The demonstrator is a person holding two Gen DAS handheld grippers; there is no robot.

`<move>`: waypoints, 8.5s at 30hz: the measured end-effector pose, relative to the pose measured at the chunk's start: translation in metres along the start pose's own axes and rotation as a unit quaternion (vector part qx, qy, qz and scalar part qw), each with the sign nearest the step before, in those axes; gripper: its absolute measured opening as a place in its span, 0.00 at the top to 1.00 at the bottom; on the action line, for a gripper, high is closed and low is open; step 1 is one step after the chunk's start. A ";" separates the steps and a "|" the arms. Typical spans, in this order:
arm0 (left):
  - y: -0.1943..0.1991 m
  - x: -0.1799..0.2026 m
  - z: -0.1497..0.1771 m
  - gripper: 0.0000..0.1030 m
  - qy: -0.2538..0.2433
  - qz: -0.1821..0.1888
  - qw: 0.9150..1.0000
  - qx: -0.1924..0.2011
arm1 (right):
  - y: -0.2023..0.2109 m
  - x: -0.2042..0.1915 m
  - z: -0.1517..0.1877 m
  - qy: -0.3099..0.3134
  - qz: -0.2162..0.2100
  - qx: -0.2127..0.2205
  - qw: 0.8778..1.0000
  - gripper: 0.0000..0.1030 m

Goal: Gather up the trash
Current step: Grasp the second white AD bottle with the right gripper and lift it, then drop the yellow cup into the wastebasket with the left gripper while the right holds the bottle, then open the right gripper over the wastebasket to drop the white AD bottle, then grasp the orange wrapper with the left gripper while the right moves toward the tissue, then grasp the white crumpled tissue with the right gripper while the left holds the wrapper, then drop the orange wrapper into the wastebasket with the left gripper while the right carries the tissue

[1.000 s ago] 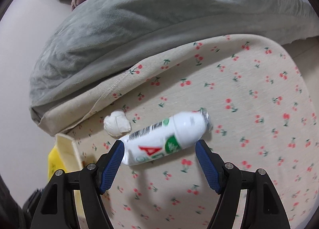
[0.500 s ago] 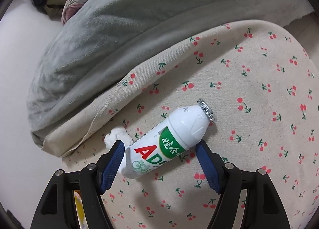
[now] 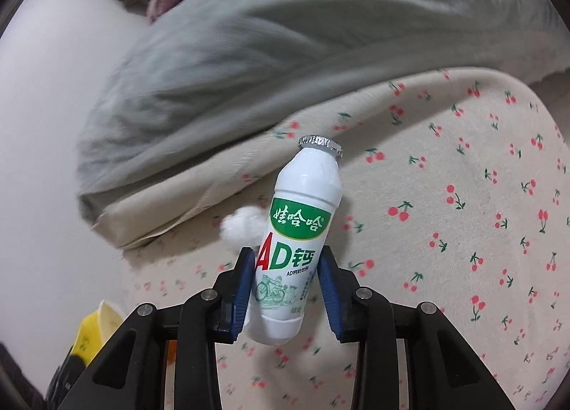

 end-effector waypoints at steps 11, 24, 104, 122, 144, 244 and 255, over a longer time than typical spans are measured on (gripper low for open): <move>0.017 -0.029 0.007 0.85 0.017 -0.015 1.000 0.012 | 0.052 -0.026 0.024 0.051 -0.048 0.019 0.997 0.64; 0.049 -0.096 0.020 0.85 0.050 -0.053 0.997 0.035 | 0.055 -0.097 0.042 0.119 -0.073 0.015 0.990 0.64; 0.094 -0.261 0.084 0.09 0.172 -0.206 0.963 -0.005 | -0.032 -0.289 0.155 0.327 -0.103 -0.053 0.938 0.30; 0.050 -0.185 0.060 0.03 0.095 -0.199 0.975 -0.037 | 0.009 -0.196 0.101 0.304 -0.017 -0.017 0.952 0.12; -0.043 -0.072 0.038 0.02 0.042 -0.138 0.989 -0.035 | 0.029 -0.072 0.037 0.269 0.093 0.037 0.958 0.00; 0.034 -0.200 0.046 0.83 0.186 -0.100 0.977 0.013 | 0.000 -0.237 0.092 0.401 0.001 0.014 0.916 0.79; 0.060 -0.223 0.041 0.36 0.209 -0.110 0.970 0.051 | -0.018 -0.275 0.125 0.424 -0.031 -0.011 0.905 0.79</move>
Point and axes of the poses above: each gripper's, at about its wrist camera, not at the fingertips, and y roughly against the way its jaws point, x to its right, z to its underside, the point moved 7 cm from there along -y, roughly the way its jaws point, and after that the axes turned 4 degrees about y, right-handed, at the moved point
